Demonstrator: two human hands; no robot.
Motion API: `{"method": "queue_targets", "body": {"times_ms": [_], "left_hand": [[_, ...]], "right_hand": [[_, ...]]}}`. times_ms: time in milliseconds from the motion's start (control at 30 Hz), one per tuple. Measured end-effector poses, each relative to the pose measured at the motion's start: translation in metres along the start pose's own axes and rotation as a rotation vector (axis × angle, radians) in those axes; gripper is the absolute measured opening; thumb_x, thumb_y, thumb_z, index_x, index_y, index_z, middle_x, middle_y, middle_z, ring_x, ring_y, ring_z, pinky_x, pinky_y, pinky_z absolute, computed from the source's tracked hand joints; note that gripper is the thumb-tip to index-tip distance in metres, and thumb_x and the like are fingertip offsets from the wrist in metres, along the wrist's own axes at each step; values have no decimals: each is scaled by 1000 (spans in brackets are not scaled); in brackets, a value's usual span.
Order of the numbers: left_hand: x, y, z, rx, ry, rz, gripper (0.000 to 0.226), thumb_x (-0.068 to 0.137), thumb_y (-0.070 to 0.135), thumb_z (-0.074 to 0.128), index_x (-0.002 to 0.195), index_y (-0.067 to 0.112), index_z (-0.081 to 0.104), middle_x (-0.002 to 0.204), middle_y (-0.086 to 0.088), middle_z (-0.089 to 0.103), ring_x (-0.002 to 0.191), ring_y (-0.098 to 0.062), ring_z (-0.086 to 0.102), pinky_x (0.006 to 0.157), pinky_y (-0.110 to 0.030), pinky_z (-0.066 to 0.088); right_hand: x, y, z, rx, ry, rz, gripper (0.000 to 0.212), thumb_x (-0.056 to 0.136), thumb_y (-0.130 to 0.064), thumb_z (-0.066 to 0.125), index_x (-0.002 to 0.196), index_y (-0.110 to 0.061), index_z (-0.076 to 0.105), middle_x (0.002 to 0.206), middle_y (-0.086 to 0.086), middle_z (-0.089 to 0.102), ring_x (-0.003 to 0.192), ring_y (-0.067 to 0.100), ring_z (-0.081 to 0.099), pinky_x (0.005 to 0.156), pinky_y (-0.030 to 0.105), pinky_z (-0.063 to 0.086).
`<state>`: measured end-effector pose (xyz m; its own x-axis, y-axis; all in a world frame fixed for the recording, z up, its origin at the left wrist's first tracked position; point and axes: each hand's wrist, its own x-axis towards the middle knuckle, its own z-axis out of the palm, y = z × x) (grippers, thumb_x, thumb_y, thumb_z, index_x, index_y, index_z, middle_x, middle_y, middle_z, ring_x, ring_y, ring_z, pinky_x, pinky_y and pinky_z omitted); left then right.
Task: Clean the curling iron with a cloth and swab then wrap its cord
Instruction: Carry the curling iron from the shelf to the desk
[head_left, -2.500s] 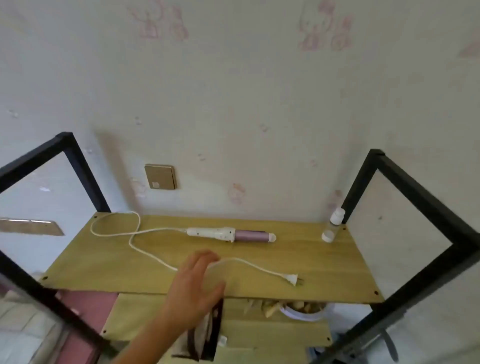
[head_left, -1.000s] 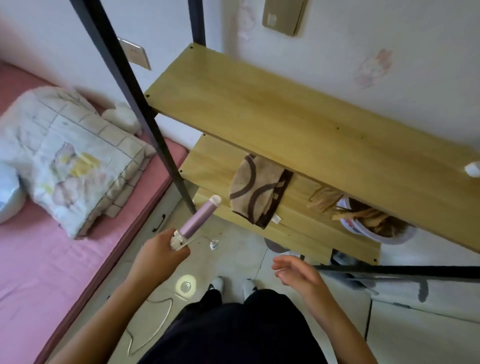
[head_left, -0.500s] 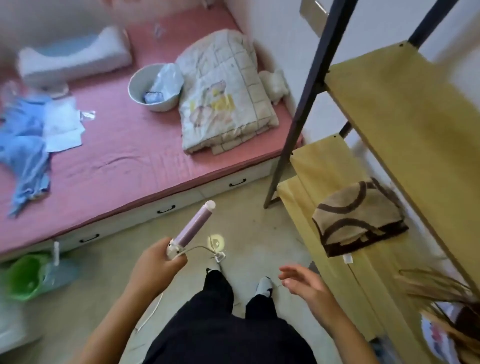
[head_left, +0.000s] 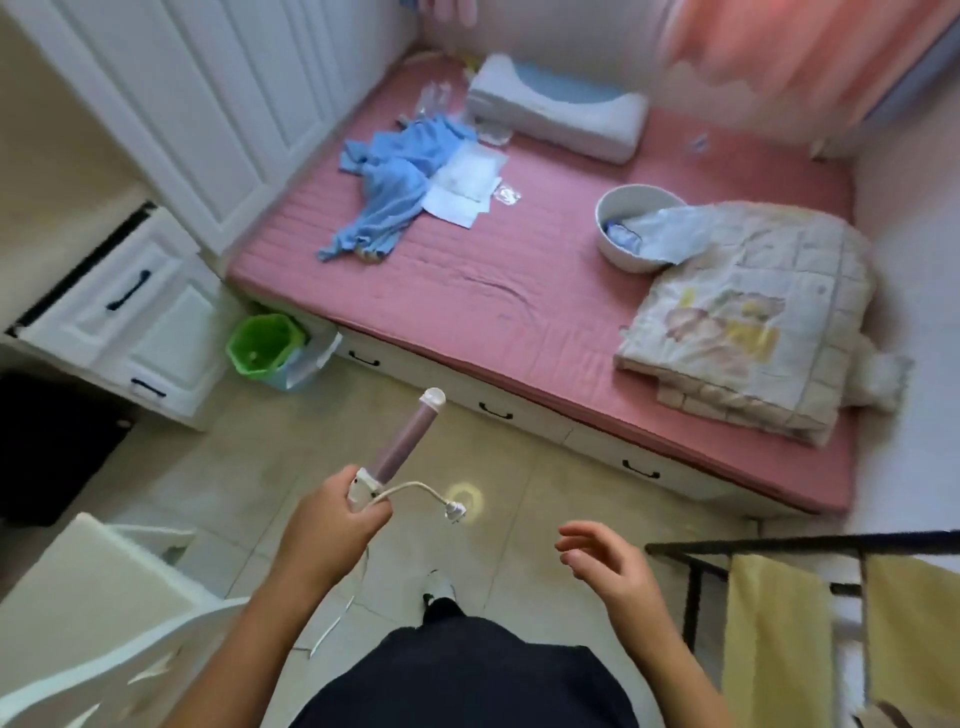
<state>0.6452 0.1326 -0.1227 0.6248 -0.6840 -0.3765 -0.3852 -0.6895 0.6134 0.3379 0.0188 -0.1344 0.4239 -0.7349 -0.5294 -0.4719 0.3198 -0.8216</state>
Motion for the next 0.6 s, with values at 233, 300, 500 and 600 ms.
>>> {"method": "queue_targets", "body": {"times_ms": [233, 300, 500, 600], "left_hand": [[31, -87, -81, -161, 162, -155, 13, 81, 34, 66, 81, 24, 59, 59, -3, 50, 49, -14, 40, 47, -33, 35], [38, -101, -96, -206, 212, -212, 12, 81, 34, 67, 81, 24, 59, 59, -4, 51, 49, -14, 40, 48, -31, 35], [83, -130, -156, -299, 333, -336, 16, 78, 36, 67, 82, 22, 61, 64, -4, 62, 57, -26, 56, 51, -33, 42], [115, -140, -195, -299, 418, -374, 14, 80, 35, 68, 83, 24, 60, 64, 4, 63, 56, -16, 56, 52, -34, 45]], "right_hand": [[83, -97, 114, -246, -273, -147, 23, 95, -26, 70, 117, -33, 71, 116, -22, 70, 108, -2, 65, 90, 17, 51], [102, -113, 131, -306, -289, -162, 24, 95, -28, 69, 117, -37, 70, 115, -29, 67, 108, -3, 65, 89, 15, 50], [181, -172, 200, -374, -410, -185, 30, 82, -38, 66, 112, -33, 73, 115, -16, 73, 107, 0, 67, 85, 15, 50], [230, -205, 244, -374, -489, -217, 27, 84, -34, 67, 110, -31, 74, 113, -12, 74, 106, 1, 67, 91, 26, 52]]}}
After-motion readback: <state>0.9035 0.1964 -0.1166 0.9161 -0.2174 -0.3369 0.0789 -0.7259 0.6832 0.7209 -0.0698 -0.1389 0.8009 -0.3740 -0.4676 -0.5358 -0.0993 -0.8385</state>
